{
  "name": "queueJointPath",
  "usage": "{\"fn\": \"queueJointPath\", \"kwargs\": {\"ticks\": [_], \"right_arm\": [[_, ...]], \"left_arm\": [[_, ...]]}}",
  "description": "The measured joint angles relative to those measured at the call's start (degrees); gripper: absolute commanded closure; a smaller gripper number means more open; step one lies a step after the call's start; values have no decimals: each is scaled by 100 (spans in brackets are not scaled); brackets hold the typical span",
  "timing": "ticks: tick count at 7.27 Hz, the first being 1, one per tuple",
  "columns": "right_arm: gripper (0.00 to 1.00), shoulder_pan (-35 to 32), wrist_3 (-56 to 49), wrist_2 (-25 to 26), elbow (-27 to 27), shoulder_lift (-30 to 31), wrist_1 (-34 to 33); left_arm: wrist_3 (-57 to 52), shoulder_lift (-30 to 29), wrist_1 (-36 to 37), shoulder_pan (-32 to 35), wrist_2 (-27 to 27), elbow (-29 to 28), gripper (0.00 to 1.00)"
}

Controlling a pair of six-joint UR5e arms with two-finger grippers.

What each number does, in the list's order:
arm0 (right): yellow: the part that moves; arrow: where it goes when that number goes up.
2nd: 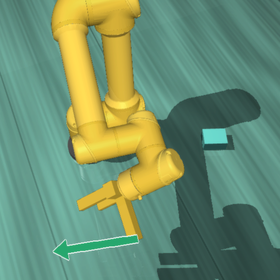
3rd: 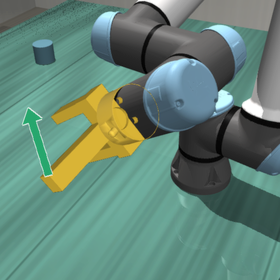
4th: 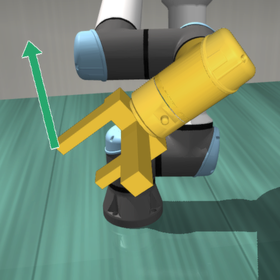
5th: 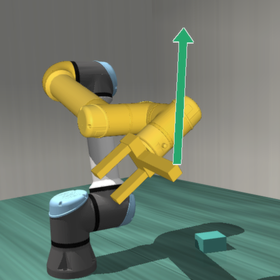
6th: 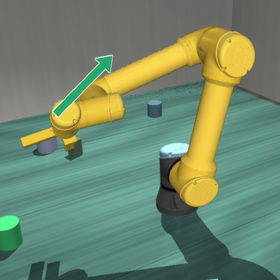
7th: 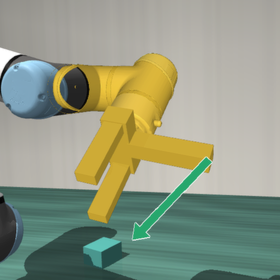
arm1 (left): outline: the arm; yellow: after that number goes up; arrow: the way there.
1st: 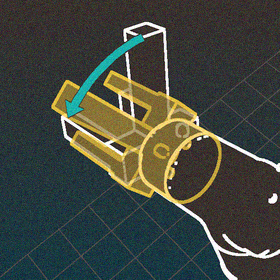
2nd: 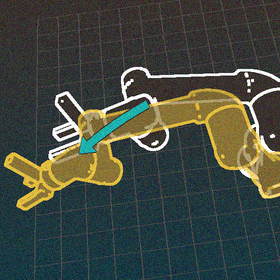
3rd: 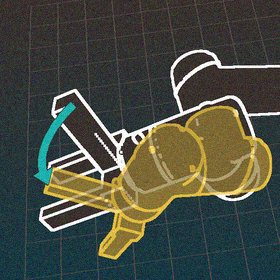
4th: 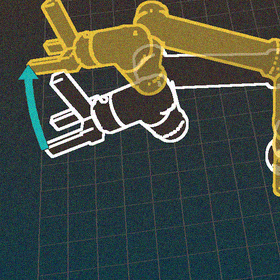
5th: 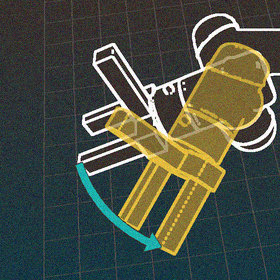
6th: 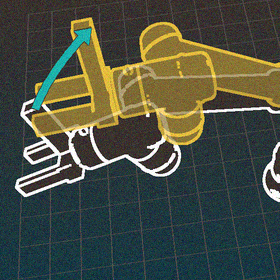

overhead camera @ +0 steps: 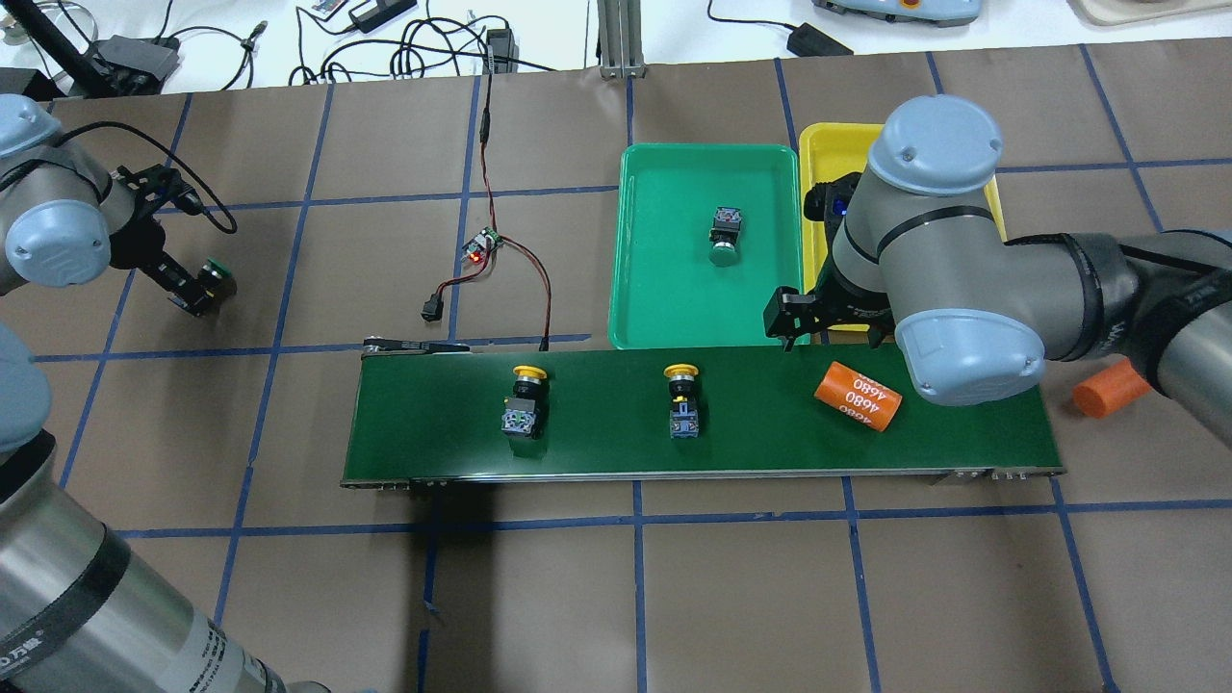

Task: Sort buttons by color to trays
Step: 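Place green button on conveyor with left gripper while right gripper lowers to yellow button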

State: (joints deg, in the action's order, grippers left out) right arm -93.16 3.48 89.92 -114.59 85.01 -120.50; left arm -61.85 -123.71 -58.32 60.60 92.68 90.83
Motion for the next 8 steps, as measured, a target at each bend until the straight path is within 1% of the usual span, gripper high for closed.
{"fn": "queueJointPath", "kwargs": {"ticks": [1,2,4,6,7,8], "right_arm": [[0,0,3,-1,-3,3,2],[0,0,3,-1,-6,6,5],[0,-6,6,-1,-19,14,8],[0,-55,11,-1,-25,36,9],[0,-109,16,-1,-27,38,9],[0,-178,90,1,-30,34,9]], "left_arm": [[738,451,-374,203,-23,271,92],[1618,1008,-803,543,-43,558,92],[3469,2056,-1373,1377,-91,1135,92],[5099,2794,-1523,2115,-352,1859,91],[5709,2990,-1502,2386,-435,2132,90],[6160,3051,-1477,2573,-467,2307,70]]}}
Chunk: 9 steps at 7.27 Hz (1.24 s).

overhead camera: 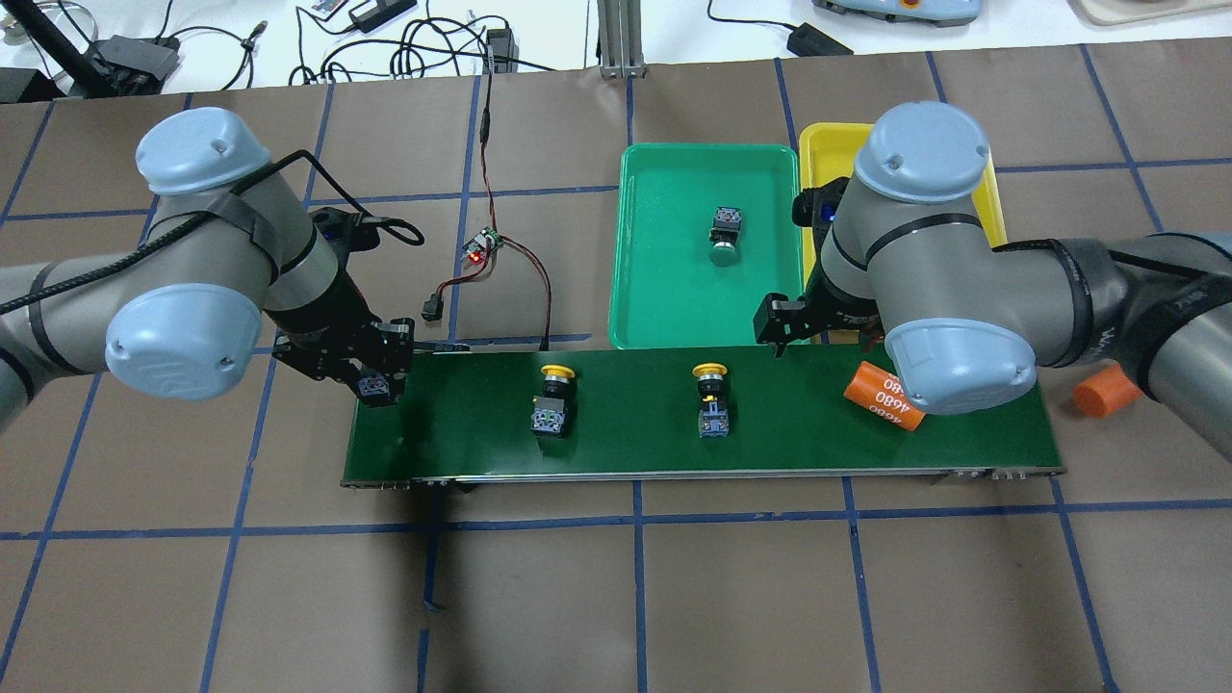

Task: Sort buttons by color to trays
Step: 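Place green button on conveyor with left gripper while right gripper lowers to yellow button, then grasp the yellow button on the conveyor with the right gripper while left arm lifts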

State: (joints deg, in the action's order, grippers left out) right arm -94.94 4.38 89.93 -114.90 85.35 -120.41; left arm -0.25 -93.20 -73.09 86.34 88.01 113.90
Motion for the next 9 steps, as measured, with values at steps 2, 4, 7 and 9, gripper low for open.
{"fn": "queueJointPath", "kwargs": {"ticks": [2,4,7,9], "right_arm": [[0,-224,417,6,-5,-24,-2],[0,-446,698,7,-6,-51,-8],[0,-510,753,7,-6,-106,-9],[0,-516,755,7,-6,-152,-9]], "left_arm": [[417,-24,73,180,-16,238,55],[423,-99,538,220,-20,415,19],[218,-122,917,192,-32,401,0],[-9,-10,697,217,-23,-12,0]]}}
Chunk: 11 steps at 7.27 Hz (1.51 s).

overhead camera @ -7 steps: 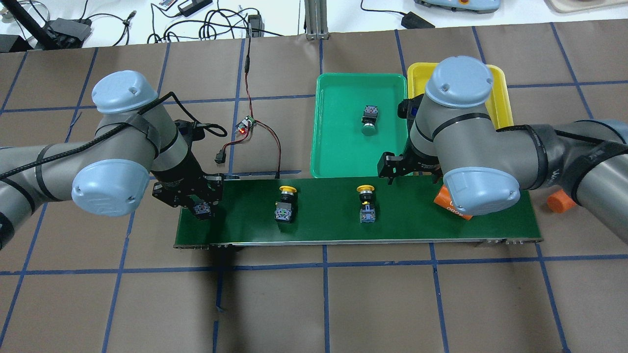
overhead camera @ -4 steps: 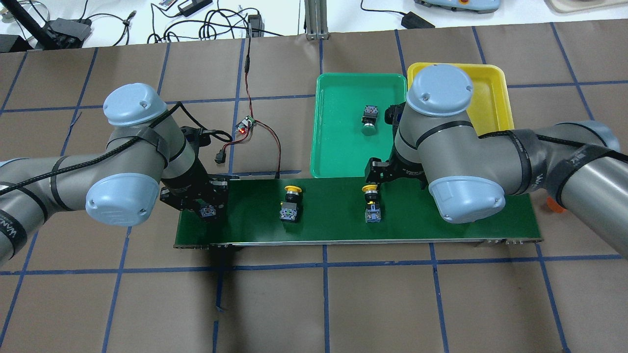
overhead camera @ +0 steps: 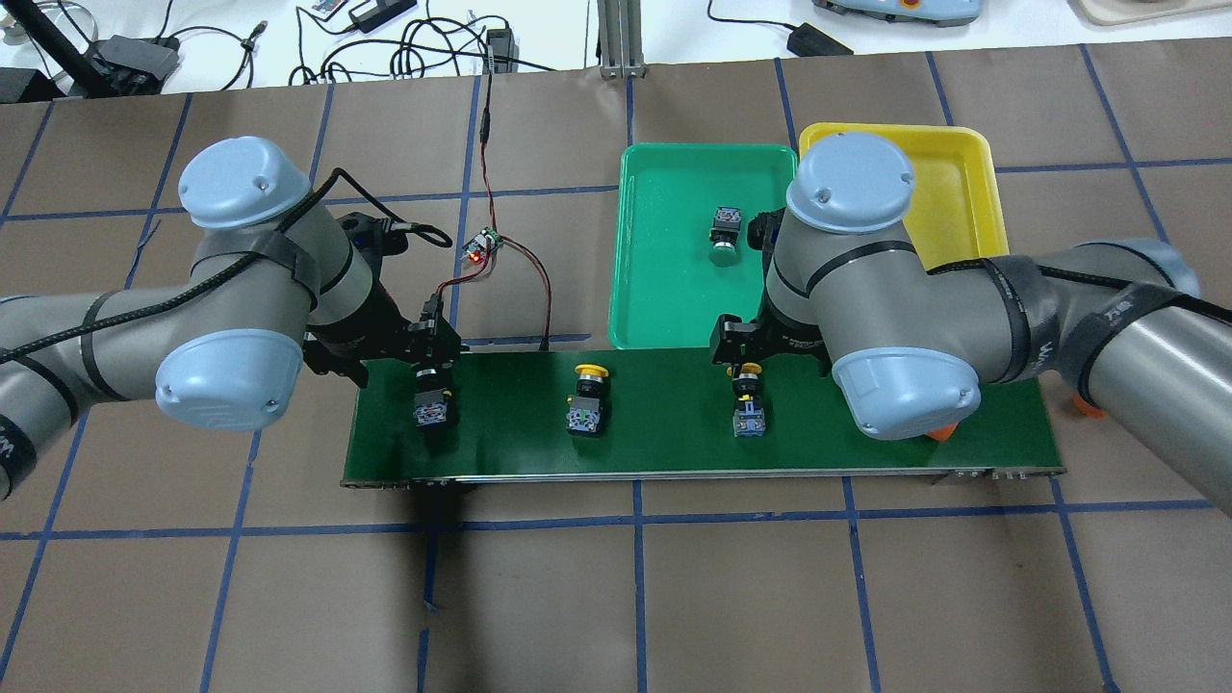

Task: Sort buttons by color to trays
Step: 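Grasp the yellow button on the conveyor with the right gripper while left arm lifts, then carry the yellow button into the yellow tray and open the right gripper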

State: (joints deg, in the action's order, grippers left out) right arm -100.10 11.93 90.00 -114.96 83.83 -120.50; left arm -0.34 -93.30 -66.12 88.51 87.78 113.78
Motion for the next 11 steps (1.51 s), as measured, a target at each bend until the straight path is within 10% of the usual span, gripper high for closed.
{"fn": "queueJointPath", "kwargs": {"ticks": [4,5,6,9,11], "right_arm": [[0,8,-22,2,5,-244,2],[14,12,-59,4,9,-299,4],[50,20,-94,8,18,-362,2],[95,33,-125,29,35,-408,8],[100,40,-145,82,58,-411,14]], "left_arm": [[-148,-1,-2308,4,78,-2606,0],[-171,174,-2507,0,91,-2757,0],[-256,316,-2376,-44,74,-2660,0],[-251,478,-2190,-162,60,-2575,0],[-196,277,-3242,-166,74,-3077,0]]}}
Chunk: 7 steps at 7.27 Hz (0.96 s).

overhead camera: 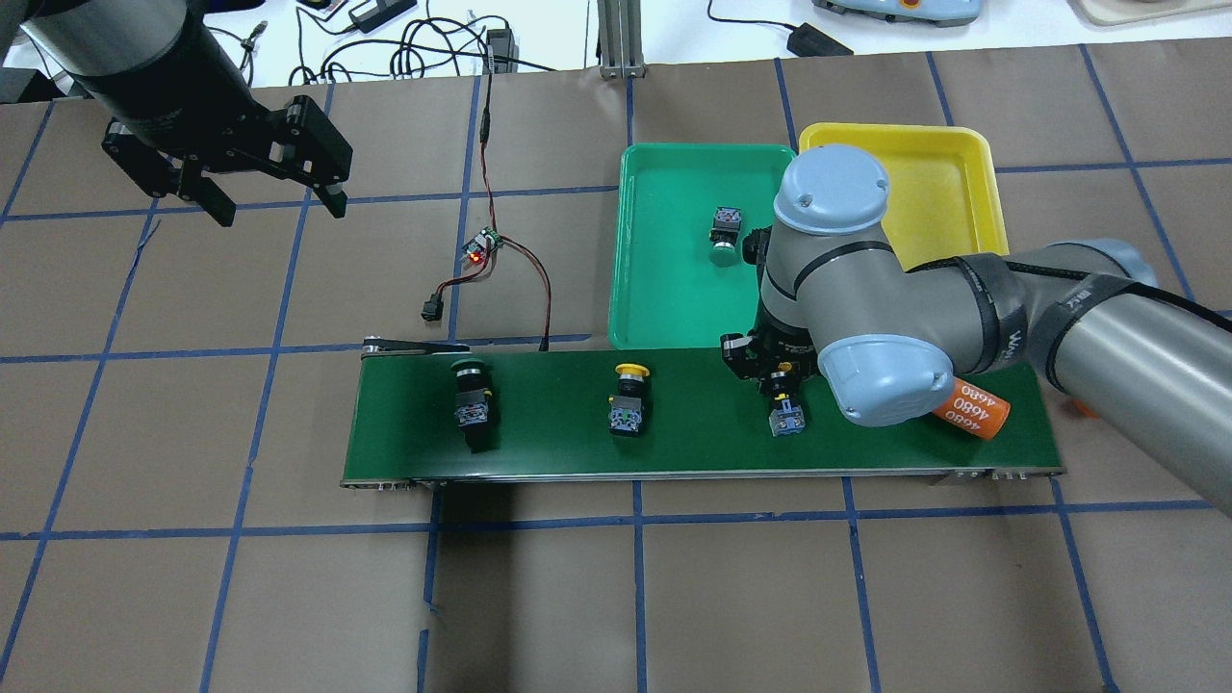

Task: Sort buttons by color to trays
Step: 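Carry the yellow button into the yellow tray and open the right gripper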

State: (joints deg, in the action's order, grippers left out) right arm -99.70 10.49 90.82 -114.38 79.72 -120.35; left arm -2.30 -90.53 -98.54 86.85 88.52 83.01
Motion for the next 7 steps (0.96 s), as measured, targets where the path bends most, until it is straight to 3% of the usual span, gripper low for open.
{"fn": "queueJointPath", "kwargs": {"ticks": [3,7], "right_arm": [[100,49,-21,20,393,-76,-1],[100,964,-170,18,2719,-1680,344]], "left_arm": [[-259,32,-202,23,-54,31,0],[-429,-15,394,-12,-97,213,0]]}}
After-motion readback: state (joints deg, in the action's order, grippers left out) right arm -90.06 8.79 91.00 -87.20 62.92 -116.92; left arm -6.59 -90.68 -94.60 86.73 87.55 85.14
